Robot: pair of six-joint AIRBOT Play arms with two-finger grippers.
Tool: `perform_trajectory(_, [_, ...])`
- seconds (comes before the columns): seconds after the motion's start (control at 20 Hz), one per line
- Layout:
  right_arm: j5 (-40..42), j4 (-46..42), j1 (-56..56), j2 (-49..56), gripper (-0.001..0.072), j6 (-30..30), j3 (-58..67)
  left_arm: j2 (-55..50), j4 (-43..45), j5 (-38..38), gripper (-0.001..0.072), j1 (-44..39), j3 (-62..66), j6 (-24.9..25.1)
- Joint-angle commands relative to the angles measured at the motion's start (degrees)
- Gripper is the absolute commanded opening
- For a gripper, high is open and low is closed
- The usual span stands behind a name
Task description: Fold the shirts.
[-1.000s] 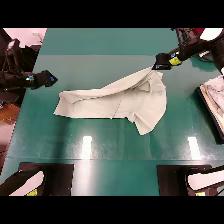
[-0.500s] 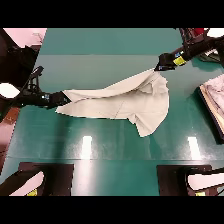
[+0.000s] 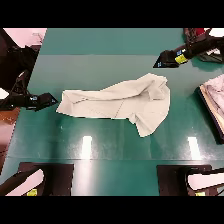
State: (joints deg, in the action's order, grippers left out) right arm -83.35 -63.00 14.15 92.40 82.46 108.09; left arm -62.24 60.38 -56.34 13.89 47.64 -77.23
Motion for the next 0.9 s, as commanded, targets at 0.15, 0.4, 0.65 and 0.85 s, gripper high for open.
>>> perform_trajectory(0.15, [-11.54,0.48,-7.56,-0.66,0.0375,0.24,0.00,-9.01,0.07,-0.20,0.0554,0.79,-0.02,5.88])
perform_trajectory(0.4, [-20.04,0.42,-12.04,-1.36,0.0364,0.24,-0.02,-14.10,-0.63,-0.20,0.0554,0.79,1.88,8.31])
perform_trajectory(0.65, [-17.68,0.28,-12.72,-3.63,0.0363,0.22,-0.13,-17.25,-2.91,-2.27,0.0553,0.79,4.94,9.73])
perform_trajectory(0.85, [-16.96,0.26,-12.72,-4.50,0.0363,0.22,-0.11,-20.37,-4.59,-8.85,0.0551,0.79,4.96,12.79])
